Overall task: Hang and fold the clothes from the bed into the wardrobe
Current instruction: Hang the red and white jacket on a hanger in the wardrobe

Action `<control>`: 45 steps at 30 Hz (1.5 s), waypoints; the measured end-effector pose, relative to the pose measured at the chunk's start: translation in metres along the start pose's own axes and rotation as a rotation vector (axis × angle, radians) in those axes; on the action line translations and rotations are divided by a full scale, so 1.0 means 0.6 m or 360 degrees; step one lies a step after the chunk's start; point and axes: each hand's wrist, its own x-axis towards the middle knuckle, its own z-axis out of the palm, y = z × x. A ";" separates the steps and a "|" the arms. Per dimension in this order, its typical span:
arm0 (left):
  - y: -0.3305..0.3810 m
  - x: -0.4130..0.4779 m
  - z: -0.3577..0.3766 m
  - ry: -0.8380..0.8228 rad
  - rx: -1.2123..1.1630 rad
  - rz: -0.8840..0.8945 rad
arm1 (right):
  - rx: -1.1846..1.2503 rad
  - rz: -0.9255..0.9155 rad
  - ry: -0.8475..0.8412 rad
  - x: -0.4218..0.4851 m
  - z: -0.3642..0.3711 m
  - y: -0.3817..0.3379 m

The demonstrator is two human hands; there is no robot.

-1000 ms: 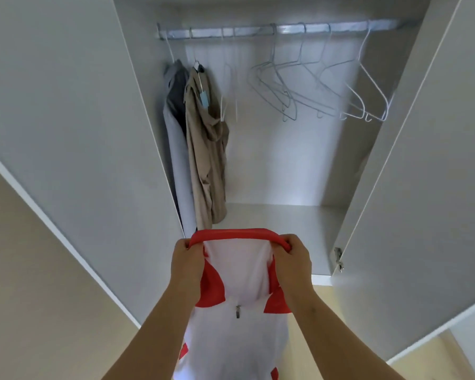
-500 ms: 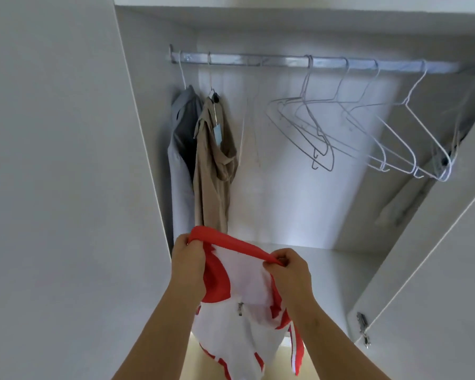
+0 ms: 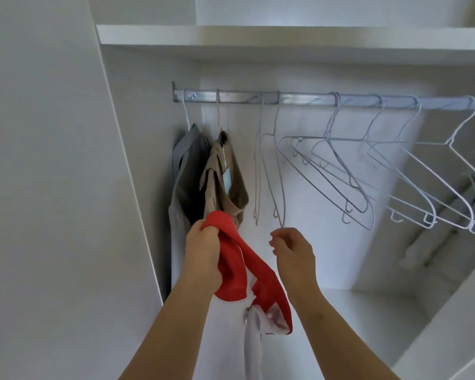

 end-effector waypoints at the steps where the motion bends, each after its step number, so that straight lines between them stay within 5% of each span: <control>1: 0.006 0.007 0.005 0.0005 0.0010 0.0017 | -0.0005 -0.0078 0.0009 0.018 0.005 -0.010; 7: 0.035 0.051 0.025 0.0135 -0.0060 0.0019 | -0.0140 -0.0202 -0.0153 0.120 0.043 -0.042; 16: 0.059 0.112 0.042 0.0264 -0.0307 -0.0025 | 0.0503 0.0542 -0.0409 0.216 0.064 -0.052; 29: 0.056 0.132 0.069 0.0300 -0.0336 -0.0056 | 0.0595 0.0206 -0.0345 0.248 0.052 -0.079; 45: 0.030 0.094 0.038 -0.0040 -0.0083 -0.0089 | 0.0428 0.0419 -0.0251 0.122 0.024 -0.006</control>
